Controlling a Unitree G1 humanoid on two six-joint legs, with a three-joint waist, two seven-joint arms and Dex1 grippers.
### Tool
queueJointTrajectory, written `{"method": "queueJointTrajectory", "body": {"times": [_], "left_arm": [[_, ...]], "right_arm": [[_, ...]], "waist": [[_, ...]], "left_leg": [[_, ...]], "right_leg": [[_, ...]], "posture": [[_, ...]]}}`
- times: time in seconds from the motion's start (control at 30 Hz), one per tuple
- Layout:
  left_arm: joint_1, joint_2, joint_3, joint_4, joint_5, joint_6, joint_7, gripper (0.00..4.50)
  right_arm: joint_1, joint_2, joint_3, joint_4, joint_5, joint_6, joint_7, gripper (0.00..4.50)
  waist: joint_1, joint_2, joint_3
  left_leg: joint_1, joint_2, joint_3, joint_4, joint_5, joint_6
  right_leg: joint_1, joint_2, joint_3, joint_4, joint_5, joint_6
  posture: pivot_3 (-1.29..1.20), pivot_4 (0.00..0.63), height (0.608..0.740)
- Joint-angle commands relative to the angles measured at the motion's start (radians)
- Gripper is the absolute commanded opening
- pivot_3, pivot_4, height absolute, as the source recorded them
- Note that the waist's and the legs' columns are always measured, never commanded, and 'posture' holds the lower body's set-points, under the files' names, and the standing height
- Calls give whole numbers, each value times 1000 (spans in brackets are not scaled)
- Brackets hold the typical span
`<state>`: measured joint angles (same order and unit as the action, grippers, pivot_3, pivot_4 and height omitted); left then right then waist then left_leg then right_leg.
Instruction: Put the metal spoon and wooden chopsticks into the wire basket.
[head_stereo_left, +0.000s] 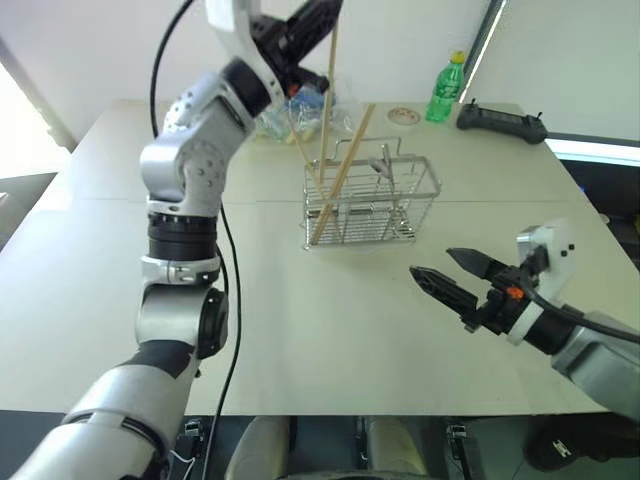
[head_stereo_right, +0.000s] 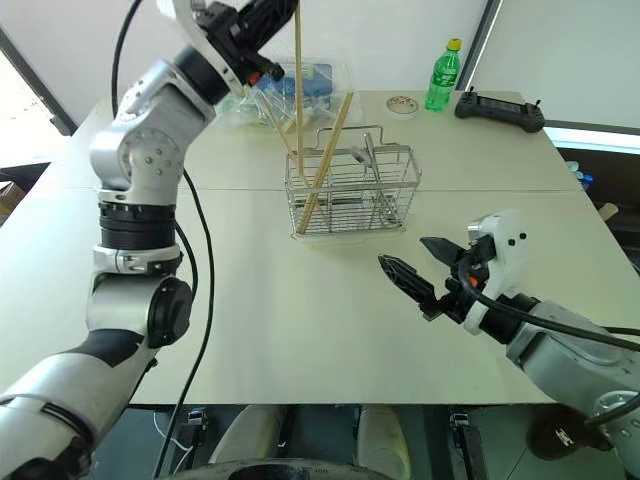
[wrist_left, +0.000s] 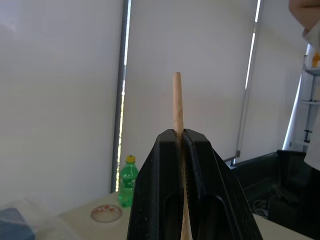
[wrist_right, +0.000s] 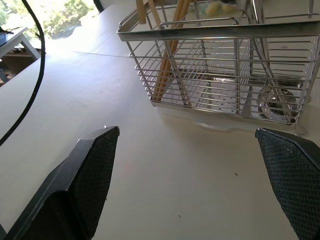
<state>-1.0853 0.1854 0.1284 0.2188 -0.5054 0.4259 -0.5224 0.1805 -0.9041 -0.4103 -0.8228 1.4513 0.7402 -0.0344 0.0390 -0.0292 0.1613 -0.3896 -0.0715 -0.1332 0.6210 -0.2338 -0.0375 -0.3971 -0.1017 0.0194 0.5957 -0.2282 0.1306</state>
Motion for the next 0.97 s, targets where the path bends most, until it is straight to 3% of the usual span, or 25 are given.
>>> {"method": "queueJointTrajectory", "body": {"times": [0.03, 0.07, 0.1, 0.17, 0.33, 0.37, 0.53, 0.6, 0.73, 0.87, 0.97], "left_arm": [[19, -19, -14, -6, 24, -47, 4, 32], [26, -24, -12, -4, 27, -50, 9, 32], [36, -34, -9, -6, 24, -51, 14, 706], [53, -45, -7, -18, 12, -40, 16, 1488], [53, -50, 40, -54, -60, 17, 27, 4155], [47, -33, 44, -61, -76, 42, 11, 4446], [-38, 156, 81, 0, -147, 143, -158, 4446], [-41, 304, 48, 32, -119, 131, -352, 4446], [63, 579, -113, 66, 53, -109, -773, 4446], [112, 670, -182, 99, 139, -200, -909, 4446], [135, 674, -193, 92, 170, -235, -928, 4446]], "right_arm": [[2, 7, -39, -36, 28, -36, -19, 4500], [2, 6, -38, -38, 31, -38, -24, 4500], [2, 4, -38, -39, 33, -41, -27, 4500], [4, 1, -39, -39, 38, -44, -31, 4500], [-4, -18, -49, -20, 46, -44, -25, 4500], [-7, -25, -55, -12, 46, -41, -18, 4500], [-5, -91, -132, 44, 10, -15, 62, 4500], [-6, -124, -196, 94, -3, 2, 113, 4500], [-27, -189, -285, 198, -58, 43, 219, 4500], [-59, -206, -304, 261, -99, 68, 285, 4500], [-92, -203, -284, 278, -126, 82, 316, 4500]], "waist": [[0, 0, 0], [1, 0, 0], [1, 0, 0], [1, 0, 0], [0, 0, 0], [-2, 0, 0], [-4, 1, 1], [-9, 2, 1], [-26, 5, 0], [-17, 4, 1], [-18, 4, 1]], "left_leg": [[0, 0, 0, 0, 0, 0], [0, 0, 0, 1, 0, 0], [-1, 0, 0, 2, 0, 0], [0, 0, 0, 3, 0, 0], [0, 0, -1, 3, 0, 0], [0, 0, 0, 3, 0, 0], [0, 0, 0, 3, 0, 1], [0, 0, 0, 2, -1, 1], [1, 1, 1, -1, -1, 2], [0, 4, 1, -2, -1, 2], [-1, 5, 2, -1, -1, 2]], "right_leg": [[0, 0, 0, 0, 0, 0], [0, 0, 0, 0, 0, -1], [0, 0, 0, 0, -1, -1], [1, 0, 0, 0, -2, -3], [1, 0, 0, 0, -2, -3], [1, 0, 0, 0, -1, -3], [0, 2, 0, 0, -2, -3], [0, 2, 0, 0, -2, -3], [0, 2, 0, -1, -3, -5], [1, -1, -1, -1, -4, -8], [0, -1, -1, -2, -4, -8]], "posture": [[0, 150, 726], [0, 150, 726], [0, 150, 726], [0, 150, 726], [0, 150, 726], [0, 150, 726], [0, 150, 726], [0, 150, 726], [0, 150, 726], [0, 150, 726], [0, 150, 726]]}}
